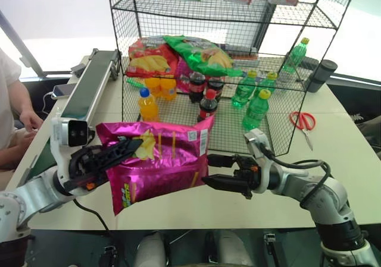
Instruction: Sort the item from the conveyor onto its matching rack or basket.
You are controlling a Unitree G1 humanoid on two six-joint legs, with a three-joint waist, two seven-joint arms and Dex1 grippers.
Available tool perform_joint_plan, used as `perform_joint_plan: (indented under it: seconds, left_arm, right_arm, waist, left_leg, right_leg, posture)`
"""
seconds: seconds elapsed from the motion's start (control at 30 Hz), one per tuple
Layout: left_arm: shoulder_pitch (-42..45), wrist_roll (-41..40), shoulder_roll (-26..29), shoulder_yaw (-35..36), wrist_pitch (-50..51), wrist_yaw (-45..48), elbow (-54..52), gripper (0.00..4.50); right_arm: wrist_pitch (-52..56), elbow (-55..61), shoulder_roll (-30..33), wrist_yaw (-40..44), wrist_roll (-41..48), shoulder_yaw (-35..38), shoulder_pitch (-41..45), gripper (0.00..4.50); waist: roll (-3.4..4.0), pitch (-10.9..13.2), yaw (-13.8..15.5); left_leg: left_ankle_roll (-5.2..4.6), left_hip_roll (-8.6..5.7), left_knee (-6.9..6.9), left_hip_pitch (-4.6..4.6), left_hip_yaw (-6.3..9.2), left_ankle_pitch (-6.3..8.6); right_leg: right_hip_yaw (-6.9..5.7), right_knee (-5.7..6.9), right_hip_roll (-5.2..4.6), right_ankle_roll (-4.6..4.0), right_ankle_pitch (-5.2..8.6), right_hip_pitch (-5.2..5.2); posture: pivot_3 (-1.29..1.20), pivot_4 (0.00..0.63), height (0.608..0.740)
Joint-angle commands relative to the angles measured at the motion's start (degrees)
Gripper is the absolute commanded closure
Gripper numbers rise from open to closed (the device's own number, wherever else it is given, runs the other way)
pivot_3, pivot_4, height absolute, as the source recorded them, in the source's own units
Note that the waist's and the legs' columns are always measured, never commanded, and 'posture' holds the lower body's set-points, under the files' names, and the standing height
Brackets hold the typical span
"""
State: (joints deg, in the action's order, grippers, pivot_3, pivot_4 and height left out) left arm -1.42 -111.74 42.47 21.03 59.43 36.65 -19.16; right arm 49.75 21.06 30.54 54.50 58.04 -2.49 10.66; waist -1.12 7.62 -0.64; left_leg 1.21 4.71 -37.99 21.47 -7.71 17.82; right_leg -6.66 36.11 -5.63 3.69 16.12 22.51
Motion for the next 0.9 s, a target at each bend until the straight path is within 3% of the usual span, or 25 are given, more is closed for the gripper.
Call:
perform_joint_plan:
  seconds: [0.03, 0.63, 0.73, 0.9]
  left_arm:
    - [1.1, -1.3, -0.4, -0.3, -0.6, -0.6, -1.0, 4.47]
    - [2.0, -1.3, -0.7, -1.6, -0.5, -1.5, -0.3, 4.47]
    - [1.7, -1.3, -0.6, -1.9, -0.6, -1.7, -0.6, 4.50]
    - [1.2, -1.3, -0.7, -2.0, -0.8, -1.9, -1.0, 4.50]
  right_arm:
    - [0.0, 1.3, -0.7, 0.7, 0.5, -0.9, 1.3, 0.00]
    - [3.2, 0.5, -1.2, 0.8, 2.4, -1.2, 3.2, 0.00]
    - [4.0, 0.6, -1.3, 0.6, 3.0, -1.0, 3.3, 1.22]
    - [4.4, 0.8, -1.0, 0.7, 3.0, -0.9, 3.1, 3.78]
  waist:
    - [0.00, 0.0, 0.0]
    - [0.01, 0.0, 0.0]
    - [0.01, 0.0, 0.0]
    - [0.03, 0.0, 0.0]
  left_leg:
    - [0.00, 0.00, 0.00, 0.00, 0.00, 0.00]
    - [-0.01, 0.03, 0.03, 0.03, 0.00, 0.01]
    - [-0.01, 0.03, 0.03, 0.03, 0.00, 0.01]
    - [-0.01, 0.04, 0.06, 0.04, 0.00, 0.01]
  right_leg:
    - [0.00, 0.00, 0.00, 0.00, 0.00, 0.00]
    - [0.00, -0.03, -0.01, -0.01, 0.01, 0.03]
    - [0.00, -0.04, -0.02, -0.01, 0.01, 0.03]
    - [0.00, -0.08, -0.04, -0.02, 0.01, 0.04]
  posture:
    - [0.00, 0.150, 0.726]
    - [0.00, 0.150, 0.726]
    - [0.00, 0.150, 0.726]
    - [0.00, 0.150, 0.726]
